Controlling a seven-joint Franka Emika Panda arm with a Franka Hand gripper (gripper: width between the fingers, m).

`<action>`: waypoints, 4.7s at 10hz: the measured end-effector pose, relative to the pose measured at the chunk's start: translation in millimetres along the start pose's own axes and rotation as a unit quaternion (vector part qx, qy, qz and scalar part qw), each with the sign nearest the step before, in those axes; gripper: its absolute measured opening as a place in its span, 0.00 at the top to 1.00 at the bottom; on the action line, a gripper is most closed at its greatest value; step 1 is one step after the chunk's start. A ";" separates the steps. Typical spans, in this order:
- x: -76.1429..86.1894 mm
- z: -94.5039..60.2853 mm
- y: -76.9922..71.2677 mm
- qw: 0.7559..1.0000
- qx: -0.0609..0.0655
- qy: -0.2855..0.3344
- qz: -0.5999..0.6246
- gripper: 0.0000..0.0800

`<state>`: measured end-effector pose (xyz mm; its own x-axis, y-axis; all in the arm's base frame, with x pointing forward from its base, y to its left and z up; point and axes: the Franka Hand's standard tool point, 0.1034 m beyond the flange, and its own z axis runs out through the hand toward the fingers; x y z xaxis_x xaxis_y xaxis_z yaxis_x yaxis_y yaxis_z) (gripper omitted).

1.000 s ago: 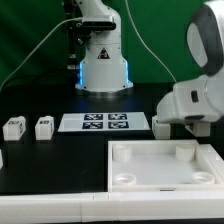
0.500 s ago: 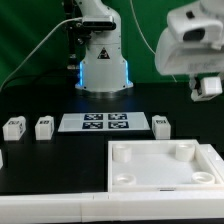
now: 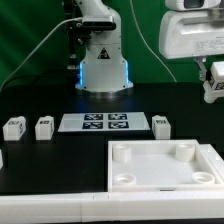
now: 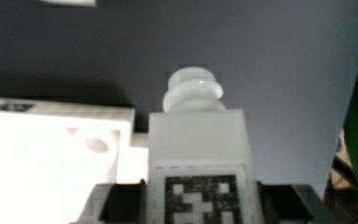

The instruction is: Assemble one leg

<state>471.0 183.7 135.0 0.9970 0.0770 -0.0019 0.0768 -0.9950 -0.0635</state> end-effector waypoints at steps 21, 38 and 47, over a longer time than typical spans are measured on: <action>181.7 -14.7 91.6 0.974 0.009 0.179 -0.136 0.64; 131.6 38.3 89.8 0.970 0.005 0.187 -0.154 0.64; 144.3 51.8 82.4 0.967 0.006 0.197 -0.163 0.64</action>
Offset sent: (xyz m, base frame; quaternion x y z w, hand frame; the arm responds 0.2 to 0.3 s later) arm 0.0860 0.0221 0.0483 0.0289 0.1149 -0.0819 0.9896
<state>620.9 116.2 77.8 0.8450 0.3541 0.4006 0.3894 -0.9210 -0.0072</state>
